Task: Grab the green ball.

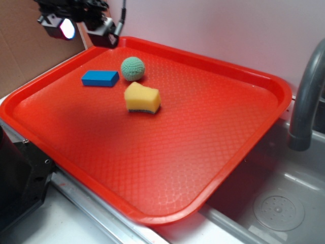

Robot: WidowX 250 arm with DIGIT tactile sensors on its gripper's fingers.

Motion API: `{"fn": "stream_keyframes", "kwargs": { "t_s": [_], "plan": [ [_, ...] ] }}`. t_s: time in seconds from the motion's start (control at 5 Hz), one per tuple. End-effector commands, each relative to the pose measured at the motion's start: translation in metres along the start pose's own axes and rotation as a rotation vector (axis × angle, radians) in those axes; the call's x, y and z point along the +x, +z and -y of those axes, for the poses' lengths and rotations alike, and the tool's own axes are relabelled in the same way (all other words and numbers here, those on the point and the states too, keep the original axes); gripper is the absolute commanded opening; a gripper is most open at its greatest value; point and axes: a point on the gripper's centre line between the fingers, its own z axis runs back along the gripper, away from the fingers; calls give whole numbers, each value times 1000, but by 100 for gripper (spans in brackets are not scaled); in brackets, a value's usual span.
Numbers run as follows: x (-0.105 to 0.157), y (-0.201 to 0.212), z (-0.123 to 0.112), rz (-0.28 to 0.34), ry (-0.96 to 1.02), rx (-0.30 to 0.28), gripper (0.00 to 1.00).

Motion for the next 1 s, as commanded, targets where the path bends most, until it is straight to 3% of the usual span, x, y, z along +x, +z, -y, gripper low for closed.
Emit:
{"fn": "stream_keyframes", "kwargs": {
  "t_s": [0.0, 0.4, 0.6, 0.8],
  "plan": [
    [27, -38, 7, 20, -37, 51, 100],
    [51, -73, 10, -25, -27, 62, 100],
    [58, -88, 14, -64, -63, 37, 100],
    [54, -94, 15, -88, -58, 47, 0]
  ]
}}
